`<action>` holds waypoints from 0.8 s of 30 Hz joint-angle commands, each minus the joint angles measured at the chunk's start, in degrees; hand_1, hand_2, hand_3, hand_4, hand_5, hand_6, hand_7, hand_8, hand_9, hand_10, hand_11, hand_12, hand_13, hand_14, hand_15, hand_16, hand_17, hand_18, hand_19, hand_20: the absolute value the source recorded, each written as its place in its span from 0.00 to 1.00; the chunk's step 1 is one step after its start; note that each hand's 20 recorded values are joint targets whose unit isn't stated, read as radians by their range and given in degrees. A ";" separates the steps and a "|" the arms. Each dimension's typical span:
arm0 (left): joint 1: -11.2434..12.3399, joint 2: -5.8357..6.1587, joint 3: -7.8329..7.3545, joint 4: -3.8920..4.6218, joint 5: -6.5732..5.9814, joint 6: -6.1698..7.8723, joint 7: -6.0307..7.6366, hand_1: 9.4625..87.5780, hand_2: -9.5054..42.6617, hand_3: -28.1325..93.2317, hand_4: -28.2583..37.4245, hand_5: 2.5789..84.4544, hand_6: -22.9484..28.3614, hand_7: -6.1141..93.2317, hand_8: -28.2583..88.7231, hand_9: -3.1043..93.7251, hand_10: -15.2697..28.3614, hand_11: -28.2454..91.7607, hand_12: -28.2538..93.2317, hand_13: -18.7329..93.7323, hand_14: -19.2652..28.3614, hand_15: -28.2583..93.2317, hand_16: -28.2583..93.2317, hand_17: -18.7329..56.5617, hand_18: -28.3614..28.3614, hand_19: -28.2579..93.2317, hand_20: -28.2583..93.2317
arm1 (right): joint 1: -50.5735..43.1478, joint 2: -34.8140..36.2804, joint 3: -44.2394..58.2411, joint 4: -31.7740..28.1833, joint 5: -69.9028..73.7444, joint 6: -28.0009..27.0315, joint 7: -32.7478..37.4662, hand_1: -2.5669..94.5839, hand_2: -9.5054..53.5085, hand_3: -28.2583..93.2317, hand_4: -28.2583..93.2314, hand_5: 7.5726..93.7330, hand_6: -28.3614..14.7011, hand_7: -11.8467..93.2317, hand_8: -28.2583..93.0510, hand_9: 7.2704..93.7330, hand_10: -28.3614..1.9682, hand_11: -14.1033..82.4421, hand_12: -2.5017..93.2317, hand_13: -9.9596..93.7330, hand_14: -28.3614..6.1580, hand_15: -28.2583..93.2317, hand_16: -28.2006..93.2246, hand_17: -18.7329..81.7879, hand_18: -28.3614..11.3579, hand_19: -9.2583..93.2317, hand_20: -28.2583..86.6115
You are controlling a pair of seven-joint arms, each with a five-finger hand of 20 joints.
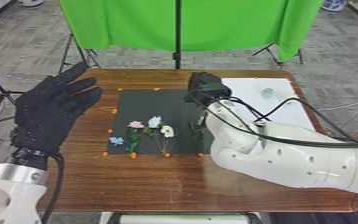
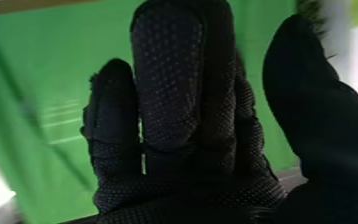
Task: Arrange flowers
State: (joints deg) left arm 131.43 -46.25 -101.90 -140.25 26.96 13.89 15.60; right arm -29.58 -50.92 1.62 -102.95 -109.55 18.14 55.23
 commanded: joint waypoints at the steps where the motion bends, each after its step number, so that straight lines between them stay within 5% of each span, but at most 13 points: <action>1: 2.13 -0.45 -0.15 -0.51 -0.50 1.83 1.10 0.17 0.33 0.87 0.10 0.45 0.68 0.20 0.17 0.36 0.85 0.50 0.32 0.38 1.00 0.69 0.14 0.16 1.00 0.84 0.12 | -1.20 7.65 7.76 4.94 8.97 -3.66 3.81 0.44 0.00 0.84 0.00 0.51 0.60 0.22 0.14 0.88 0.54 0.36 0.18 0.93 0.72 0.63 0.37 0.70 0.28 1.00 0.28; 24: -1.19 -2.04 1.42 0.42 0.62 0.09 -1.88 0.16 0.33 0.87 0.10 0.45 0.68 0.20 0.17 0.36 0.86 0.50 0.32 0.38 1.00 0.69 0.14 0.16 1.00 0.84 0.11 | -4.02 14.18 10.92 16.16 16.05 -6.69 12.96 0.45 0.00 0.86 0.00 0.42 0.56 0.21 0.15 0.86 0.49 0.37 0.17 0.93 0.69 0.62 0.37 0.72 0.29 1.00 0.23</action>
State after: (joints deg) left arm 130.73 -47.30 -100.98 -140.43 27.16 14.67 15.00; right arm -34.63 -38.38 13.82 -88.17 -93.80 11.84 66.25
